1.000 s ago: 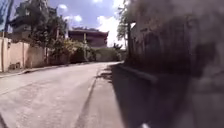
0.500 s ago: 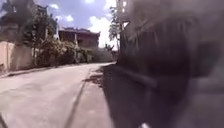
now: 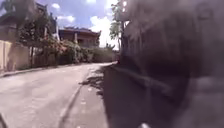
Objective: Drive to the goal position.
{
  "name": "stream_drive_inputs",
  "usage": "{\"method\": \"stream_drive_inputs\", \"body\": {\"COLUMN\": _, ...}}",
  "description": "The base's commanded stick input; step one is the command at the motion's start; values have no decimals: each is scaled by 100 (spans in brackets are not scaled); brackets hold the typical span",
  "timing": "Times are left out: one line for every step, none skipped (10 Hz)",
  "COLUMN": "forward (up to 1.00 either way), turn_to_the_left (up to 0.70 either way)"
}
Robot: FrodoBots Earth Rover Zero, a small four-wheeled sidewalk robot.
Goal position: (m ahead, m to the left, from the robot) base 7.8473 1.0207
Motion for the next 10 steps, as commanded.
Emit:
{"method": "stream_drive_inputs", "body": {"forward": 85, "turn_to_the_left": 6}}
{"method": "stream_drive_inputs", "body": {"forward": 85, "turn_to_the_left": 1}}
{"method": "stream_drive_inputs", "body": {"forward": 85, "turn_to_the_left": 0}}
{"method": "stream_drive_inputs", "body": {"forward": 85, "turn_to_the_left": 0}}
{"method": "stream_drive_inputs", "body": {"forward": 85, "turn_to_the_left": 0}}
{"method": "stream_drive_inputs", "body": {"forward": 85, "turn_to_the_left": 0}}
{"method": "stream_drive_inputs", "body": {"forward": 85, "turn_to_the_left": 0}}
{"method": "stream_drive_inputs", "body": {"forward": 85, "turn_to_the_left": 0}}
{"method": "stream_drive_inputs", "body": {"forward": 85, "turn_to_the_left": 0}}
{"method": "stream_drive_inputs", "body": {"forward": 85, "turn_to_the_left": 0}}
